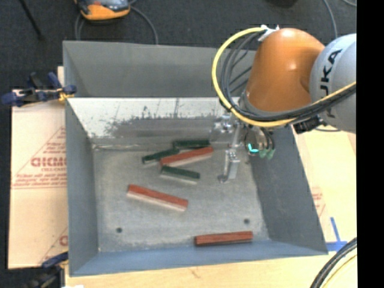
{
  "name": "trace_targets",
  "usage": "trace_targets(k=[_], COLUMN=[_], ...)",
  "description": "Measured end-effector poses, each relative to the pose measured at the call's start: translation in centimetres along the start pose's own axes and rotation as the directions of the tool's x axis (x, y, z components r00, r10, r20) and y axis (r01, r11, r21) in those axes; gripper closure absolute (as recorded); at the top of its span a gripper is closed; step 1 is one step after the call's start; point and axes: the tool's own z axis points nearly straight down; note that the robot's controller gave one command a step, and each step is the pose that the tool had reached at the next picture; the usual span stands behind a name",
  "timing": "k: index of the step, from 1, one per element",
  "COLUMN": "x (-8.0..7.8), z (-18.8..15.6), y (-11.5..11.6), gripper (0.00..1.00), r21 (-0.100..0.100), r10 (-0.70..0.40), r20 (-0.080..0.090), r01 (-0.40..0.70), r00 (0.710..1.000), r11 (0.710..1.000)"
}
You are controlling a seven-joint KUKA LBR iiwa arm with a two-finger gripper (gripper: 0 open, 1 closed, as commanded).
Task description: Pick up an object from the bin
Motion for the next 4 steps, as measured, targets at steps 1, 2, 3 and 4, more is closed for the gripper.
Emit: trace_targets(k=[1, 2, 3, 4], x=[-1.1, -2.8, -3.1, -3.2], z=[1.1, 5.7, 9.0, 16.0], y=[0.7, 2.7, 3.4, 1.9], gripper=[0.00, 0.00, 0.00, 1.00], r21=[0.003, 0.001, -0.001, 0.002], r10=[-0.049, -0.144, 0.135, -0.280], r20=[0.004, 0.001, 0.000, 0.010], r01=[0.049, 0.144, -0.135, 0.280], r00=[0.999, 0.990, 0.991, 0.960], r11=[0.999, 0.990, 0.991, 0.960])
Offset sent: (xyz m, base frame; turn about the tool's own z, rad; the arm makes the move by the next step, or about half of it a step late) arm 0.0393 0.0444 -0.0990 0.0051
